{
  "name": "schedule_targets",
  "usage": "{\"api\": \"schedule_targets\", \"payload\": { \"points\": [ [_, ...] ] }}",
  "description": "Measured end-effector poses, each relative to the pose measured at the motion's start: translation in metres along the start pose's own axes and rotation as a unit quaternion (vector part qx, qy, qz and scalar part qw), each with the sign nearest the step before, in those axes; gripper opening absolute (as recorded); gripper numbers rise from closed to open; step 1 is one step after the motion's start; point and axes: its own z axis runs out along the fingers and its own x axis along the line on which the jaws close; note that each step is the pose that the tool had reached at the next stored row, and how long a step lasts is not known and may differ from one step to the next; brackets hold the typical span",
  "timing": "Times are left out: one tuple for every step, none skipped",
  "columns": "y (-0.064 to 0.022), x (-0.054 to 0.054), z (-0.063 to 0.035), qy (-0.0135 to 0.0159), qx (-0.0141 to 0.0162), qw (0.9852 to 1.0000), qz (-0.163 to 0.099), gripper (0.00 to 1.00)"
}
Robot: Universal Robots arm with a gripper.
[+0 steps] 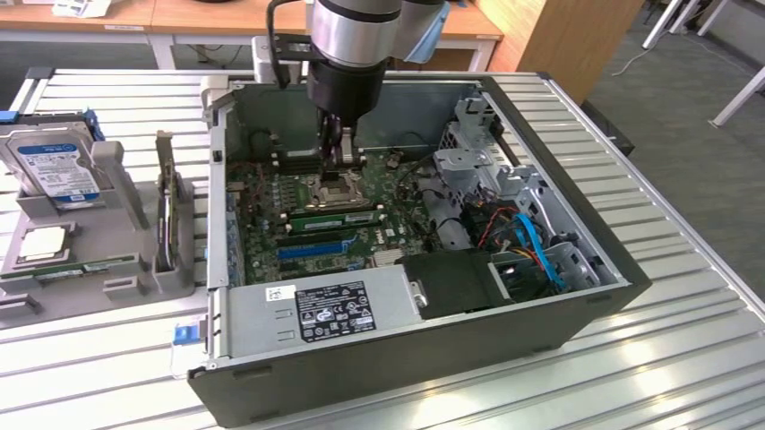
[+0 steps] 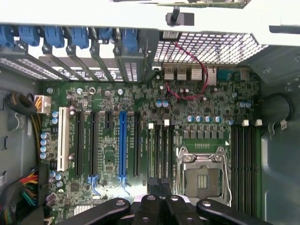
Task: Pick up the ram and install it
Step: 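Press down the ram until it locks into place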
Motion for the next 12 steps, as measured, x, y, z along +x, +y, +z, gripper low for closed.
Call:
{"api": "schedule_targets", "payload": {
  "points": [
    [-0.0017,0.000,-0.0001,0.0000,0.0000,1.0000,0.000,0.10],
    [-0.0035,0.000,-0.0002,0.0000,0.0000,1.0000,0.000,0.10],
    [-0.0054,0.000,-0.0003,0.0000,0.0000,1.0000,0.000,0.10],
    [-0.0071,0.000,-0.0004,0.0000,0.0000,1.0000,0.000,0.10],
    [-0.0087,0.000,-0.0005,0.0000,-0.0001,1.0000,0.000,0.10],
    [-0.0102,0.000,-0.0006,0.0000,0.0000,1.0000,0.000,0.10],
    [-0.0116,0.000,-0.0006,0.0000,0.0000,1.0000,0.000,0.10],
    [-0.0130,0.000,-0.0007,0.0000,-0.0001,1.0000,0.000,0.10],
    [-0.0143,0.000,-0.0008,0.0000,-0.0001,1.0000,0.000,0.10],
    [-0.0155,0.000,-0.0009,0.0000,0.0000,1.0000,0.000,0.10],
    [-0.0168,0.000,-0.0009,0.0000,-0.0001,1.0000,0.000,0.10],
    [-0.0180,0.000,-0.0010,0.0000,-0.0001,1.0000,0.000,0.10]
  ]
}}
